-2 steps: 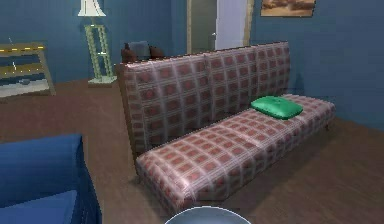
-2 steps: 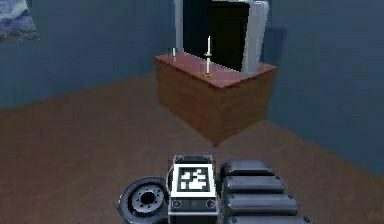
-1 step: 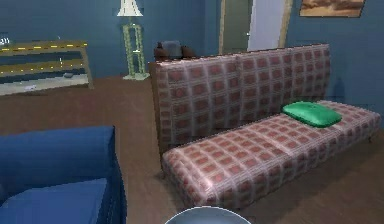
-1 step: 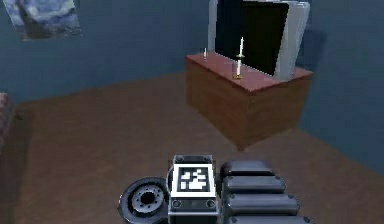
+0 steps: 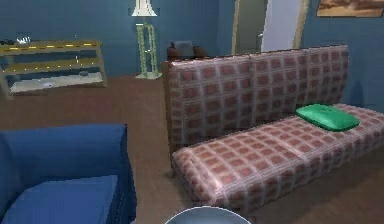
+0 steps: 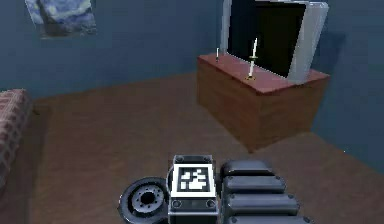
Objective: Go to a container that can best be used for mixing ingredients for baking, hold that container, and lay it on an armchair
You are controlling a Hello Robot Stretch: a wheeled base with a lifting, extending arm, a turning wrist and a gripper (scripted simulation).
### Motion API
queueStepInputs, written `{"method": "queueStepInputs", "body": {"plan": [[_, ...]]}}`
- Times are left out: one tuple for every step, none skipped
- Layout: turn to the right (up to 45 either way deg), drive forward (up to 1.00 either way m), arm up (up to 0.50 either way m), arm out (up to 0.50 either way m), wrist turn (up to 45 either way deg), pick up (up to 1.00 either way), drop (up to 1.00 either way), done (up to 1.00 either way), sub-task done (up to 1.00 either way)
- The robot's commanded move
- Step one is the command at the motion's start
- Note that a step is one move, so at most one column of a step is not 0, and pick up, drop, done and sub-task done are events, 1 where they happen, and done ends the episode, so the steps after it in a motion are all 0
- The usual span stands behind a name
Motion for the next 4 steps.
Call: {"method": "queueStepInputs", "body": {"plan": [[0.0,0.55,0.00,0.00,0.0,0.00,0.00,0.00,0.00],[45.0,0.00,0.00,0.00,0.0,0.00,0.00,0.00,0.00],[39.0,0.00,0.00,0.00,0.0,0.00,0.00,0.00,0.00],[3.0,0.00,0.00,0.00,0.0,0.00,0.00,0.00,0.00]]}}
